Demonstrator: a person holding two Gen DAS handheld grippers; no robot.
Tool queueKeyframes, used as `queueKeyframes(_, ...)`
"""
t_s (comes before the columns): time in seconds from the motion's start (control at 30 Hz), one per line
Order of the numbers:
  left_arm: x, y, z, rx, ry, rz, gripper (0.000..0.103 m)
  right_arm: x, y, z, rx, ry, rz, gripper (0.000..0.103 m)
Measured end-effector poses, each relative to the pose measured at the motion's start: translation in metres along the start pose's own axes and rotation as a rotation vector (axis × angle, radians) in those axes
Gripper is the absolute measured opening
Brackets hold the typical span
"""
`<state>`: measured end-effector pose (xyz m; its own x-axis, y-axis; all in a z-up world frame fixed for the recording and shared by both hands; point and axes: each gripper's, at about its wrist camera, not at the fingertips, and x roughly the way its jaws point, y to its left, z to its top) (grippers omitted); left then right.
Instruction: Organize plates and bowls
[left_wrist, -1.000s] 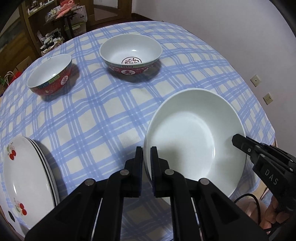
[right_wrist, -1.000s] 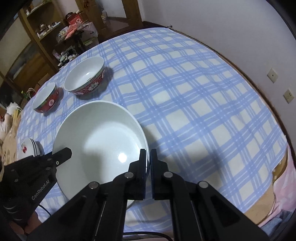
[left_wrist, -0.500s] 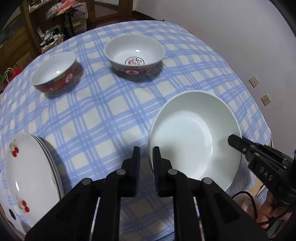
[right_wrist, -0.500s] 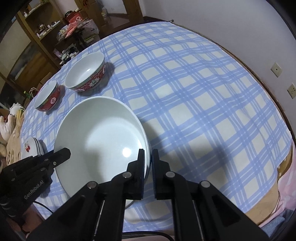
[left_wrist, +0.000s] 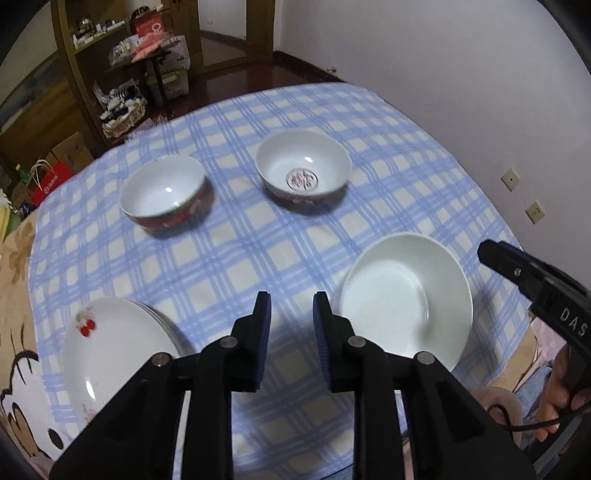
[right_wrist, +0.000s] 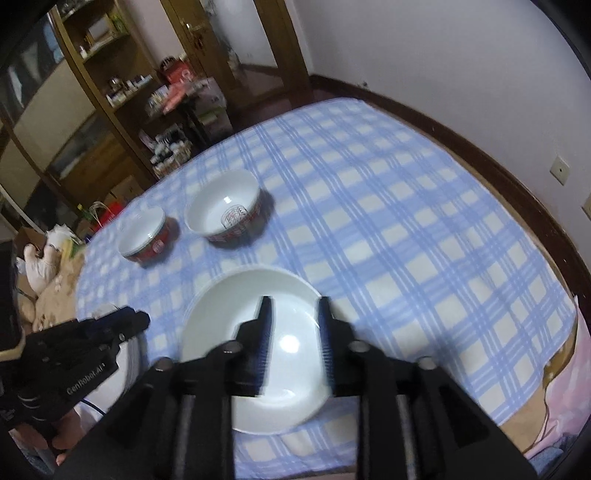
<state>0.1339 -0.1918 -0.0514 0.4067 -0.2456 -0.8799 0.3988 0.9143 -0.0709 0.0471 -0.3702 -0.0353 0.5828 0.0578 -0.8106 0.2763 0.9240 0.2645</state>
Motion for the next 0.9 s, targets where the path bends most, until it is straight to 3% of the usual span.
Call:
queueKeyframes(0.07, -0.005, 0.005, 0.003, 0.0, -0.019, 0.008, 0.035, -0.005, 0.006, 0.006, -0.009, -0.026, 0.006, 0.043)
queueKeyframes(0.1, -0.009, 0.008, 0.006, -0.003, -0.029, 0.008, 0.046, -0.007, 0.01, 0.01, -0.018, -0.039, 0.008, 0.045)
queueKeyframes(0.17, -0.015, 0.015, 0.012, -0.014, -0.058, 0.003, 0.057, -0.009, 0.017, 0.017, -0.031, -0.055, 0.015, 0.058)
queueKeyframes(0.3, -0.021, 0.021, 0.027, 0.003, -0.082, 0.006, 0.076, -0.011, 0.031, 0.029, -0.055, -0.081, 0.027, 0.072)
queueKeyframes(0.4, -0.022, 0.025, 0.038, 0.011, -0.11, 0.005, 0.081, -0.01, 0.039, 0.039, -0.058, -0.1, 0.031, 0.091)
queueKeyframes(0.57, -0.018, 0.029, 0.057, 0.023, -0.147, 0.018, 0.089, -0.003, 0.047, 0.057, -0.064, -0.127, 0.038, 0.102)
queueKeyframes(0.67, -0.008, 0.032, 0.07, 0.049, -0.118, -0.023, 0.089, 0.005, 0.05, 0.069, -0.074, -0.136, 0.031, 0.102)
queueKeyframes(0.9, 0.025, 0.043, 0.096, 0.034, -0.114, 0.003, 0.089, 0.032, 0.045, 0.094, -0.067, -0.121, 0.025, 0.103)
